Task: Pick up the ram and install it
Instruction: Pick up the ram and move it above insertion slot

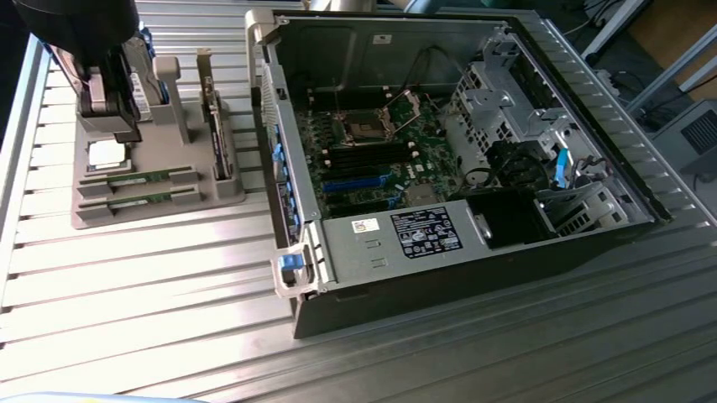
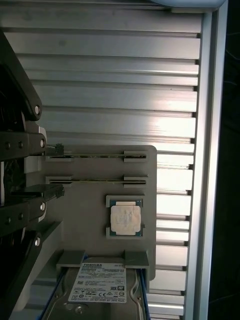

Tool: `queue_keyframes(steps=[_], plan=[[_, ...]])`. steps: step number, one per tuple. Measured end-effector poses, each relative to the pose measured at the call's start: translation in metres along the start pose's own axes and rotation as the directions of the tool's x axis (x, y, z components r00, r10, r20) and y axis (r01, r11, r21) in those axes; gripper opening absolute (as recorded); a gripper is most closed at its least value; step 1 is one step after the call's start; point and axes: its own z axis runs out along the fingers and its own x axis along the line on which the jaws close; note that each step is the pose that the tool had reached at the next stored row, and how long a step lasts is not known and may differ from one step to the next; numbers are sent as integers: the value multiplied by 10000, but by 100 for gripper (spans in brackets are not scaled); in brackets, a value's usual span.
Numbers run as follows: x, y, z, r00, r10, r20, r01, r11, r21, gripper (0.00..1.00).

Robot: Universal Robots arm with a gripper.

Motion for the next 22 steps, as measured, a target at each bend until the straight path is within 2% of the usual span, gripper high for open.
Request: queue_keyframes(steps=[22], plan=[[9, -1, 65, 10000, 0, 1, 0, 10000, 0, 36]])
